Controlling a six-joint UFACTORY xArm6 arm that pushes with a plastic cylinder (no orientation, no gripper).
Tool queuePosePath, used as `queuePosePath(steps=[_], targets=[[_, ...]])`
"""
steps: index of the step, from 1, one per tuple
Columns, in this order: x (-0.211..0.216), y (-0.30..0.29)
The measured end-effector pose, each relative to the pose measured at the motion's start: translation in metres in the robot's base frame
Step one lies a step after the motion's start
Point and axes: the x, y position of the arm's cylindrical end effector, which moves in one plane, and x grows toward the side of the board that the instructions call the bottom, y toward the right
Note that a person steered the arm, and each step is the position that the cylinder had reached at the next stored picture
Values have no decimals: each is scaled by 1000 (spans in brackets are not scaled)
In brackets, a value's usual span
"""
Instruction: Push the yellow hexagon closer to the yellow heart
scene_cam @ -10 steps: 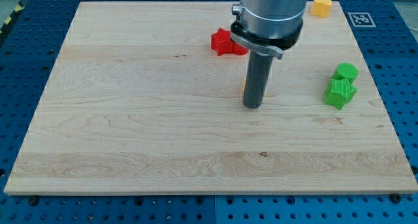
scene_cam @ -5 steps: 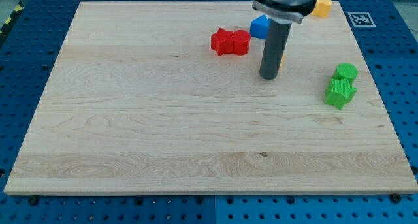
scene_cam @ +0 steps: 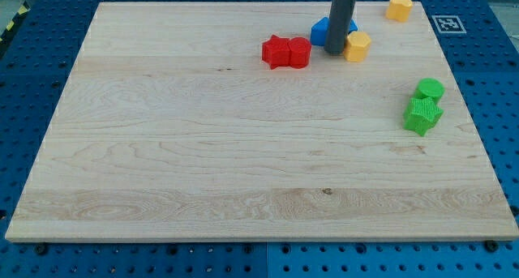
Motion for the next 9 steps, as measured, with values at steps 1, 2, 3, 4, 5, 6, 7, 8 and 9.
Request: queuePosePath(steps=[1, 2, 3, 4, 5, 6, 7, 8, 9], targets=[[4, 19], [30, 40], [26, 57], [25, 71], [25, 84], [25, 98], [19, 98], [-3, 98], [-17, 98]])
